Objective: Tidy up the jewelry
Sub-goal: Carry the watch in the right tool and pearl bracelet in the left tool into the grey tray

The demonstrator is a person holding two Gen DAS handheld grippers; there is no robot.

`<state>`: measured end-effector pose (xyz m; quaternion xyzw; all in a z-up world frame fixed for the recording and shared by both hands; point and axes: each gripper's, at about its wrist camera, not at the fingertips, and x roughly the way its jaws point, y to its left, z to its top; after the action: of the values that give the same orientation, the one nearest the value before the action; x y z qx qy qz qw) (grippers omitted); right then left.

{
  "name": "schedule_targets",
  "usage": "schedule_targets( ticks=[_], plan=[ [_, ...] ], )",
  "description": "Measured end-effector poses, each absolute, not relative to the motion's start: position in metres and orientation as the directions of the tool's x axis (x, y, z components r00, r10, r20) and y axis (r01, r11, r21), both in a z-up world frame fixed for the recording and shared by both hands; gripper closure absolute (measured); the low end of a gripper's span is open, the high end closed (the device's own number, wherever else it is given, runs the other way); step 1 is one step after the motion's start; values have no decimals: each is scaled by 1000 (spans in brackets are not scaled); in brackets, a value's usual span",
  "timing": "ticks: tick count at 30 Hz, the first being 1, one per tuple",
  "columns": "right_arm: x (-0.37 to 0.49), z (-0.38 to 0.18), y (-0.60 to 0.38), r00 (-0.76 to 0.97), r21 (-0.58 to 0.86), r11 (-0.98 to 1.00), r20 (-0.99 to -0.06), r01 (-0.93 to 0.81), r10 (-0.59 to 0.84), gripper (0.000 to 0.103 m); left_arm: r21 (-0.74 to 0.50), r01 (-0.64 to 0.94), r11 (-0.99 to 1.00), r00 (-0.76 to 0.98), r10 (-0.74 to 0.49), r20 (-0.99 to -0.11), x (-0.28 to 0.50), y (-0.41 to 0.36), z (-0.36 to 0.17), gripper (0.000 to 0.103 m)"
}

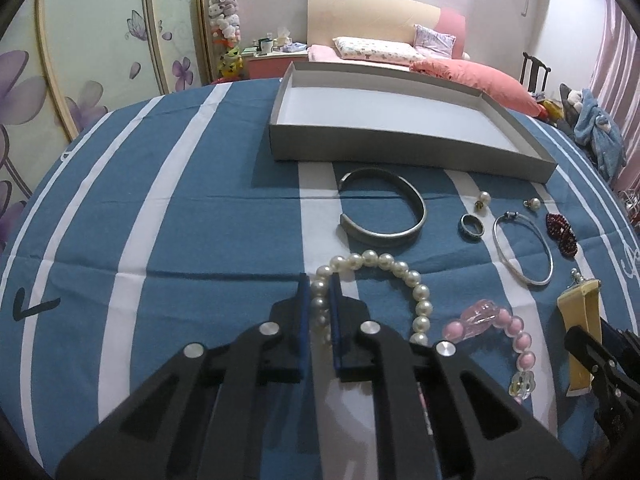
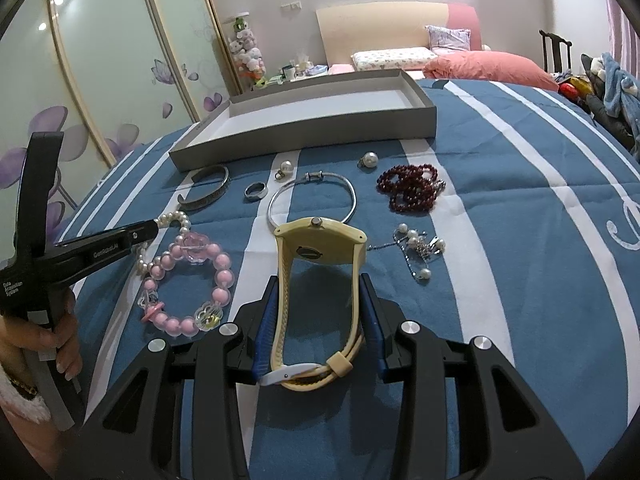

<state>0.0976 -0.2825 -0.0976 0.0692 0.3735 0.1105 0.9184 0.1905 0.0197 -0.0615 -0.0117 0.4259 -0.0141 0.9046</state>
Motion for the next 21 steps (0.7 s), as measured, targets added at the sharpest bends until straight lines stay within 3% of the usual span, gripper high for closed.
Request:
schedule_targets(
  ticks=[10, 21],
  plan=[
    [102, -66, -289, 782, 188, 967, -570, -174, 251, 63, -48, 63, 997, 746, -79, -661, 170, 17, -27, 93],
    [111, -11, -295, 895, 142, 973, -386, -183, 225, 63, -71, 68, 995, 863, -95, -496, 159, 21, 35, 93]
  ],
)
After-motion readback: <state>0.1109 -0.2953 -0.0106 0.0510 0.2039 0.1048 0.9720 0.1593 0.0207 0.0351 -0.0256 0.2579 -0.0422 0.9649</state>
